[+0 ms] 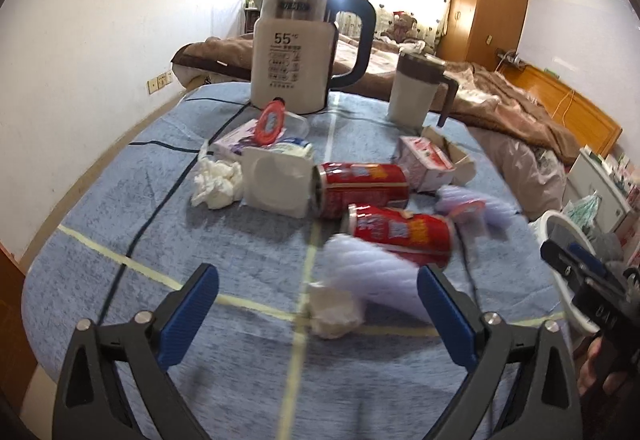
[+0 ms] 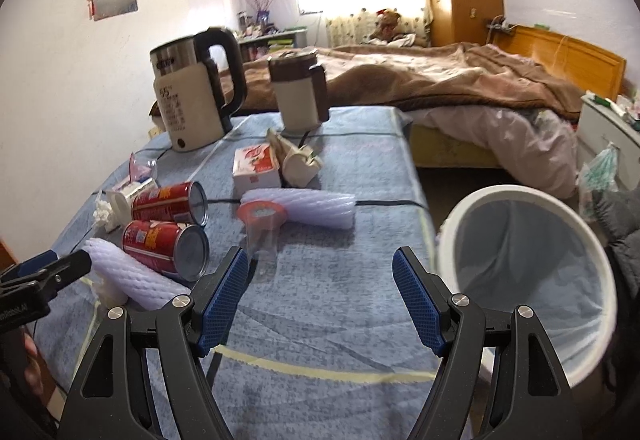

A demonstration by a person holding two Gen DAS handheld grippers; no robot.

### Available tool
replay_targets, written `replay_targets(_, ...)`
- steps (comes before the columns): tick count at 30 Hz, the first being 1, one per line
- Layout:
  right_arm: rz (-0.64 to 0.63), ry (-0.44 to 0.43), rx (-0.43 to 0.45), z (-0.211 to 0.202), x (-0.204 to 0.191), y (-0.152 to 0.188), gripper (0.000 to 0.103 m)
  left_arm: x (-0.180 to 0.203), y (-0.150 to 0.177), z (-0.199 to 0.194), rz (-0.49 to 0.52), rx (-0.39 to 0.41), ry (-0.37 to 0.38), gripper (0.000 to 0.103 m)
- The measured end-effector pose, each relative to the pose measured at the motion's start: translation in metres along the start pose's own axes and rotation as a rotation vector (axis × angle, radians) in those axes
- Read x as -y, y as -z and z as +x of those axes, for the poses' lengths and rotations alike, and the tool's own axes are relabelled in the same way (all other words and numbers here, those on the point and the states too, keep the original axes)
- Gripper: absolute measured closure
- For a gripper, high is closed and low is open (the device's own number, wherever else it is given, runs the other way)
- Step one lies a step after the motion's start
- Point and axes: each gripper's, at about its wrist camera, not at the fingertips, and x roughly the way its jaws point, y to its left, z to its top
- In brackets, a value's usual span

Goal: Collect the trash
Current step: 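Grasp a white foam net sleeve with the left tool while the right tool grasps another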

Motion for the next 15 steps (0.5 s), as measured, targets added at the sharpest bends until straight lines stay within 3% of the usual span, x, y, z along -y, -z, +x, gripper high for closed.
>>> replay_targets(3,0.001,-0.043,-0.030,0.011,-0.002,-0.002,0.028,-0.011,0.002,0.004,-0.012,-0.025,0.026,0.003)
replay_targets(6,-0.009,-0.038,-0.043,0.022,-0.004,-0.005,0.028,-0.018,0.002,0.003,-0.073,-0.036,0.099,0.004)
replay_targets(15,-0.014,-0.009,-0.048,0.031,0.009,-0.017,0.029,0.008,0.005,0.022,-0.132,-0.129,0.255,0.006)
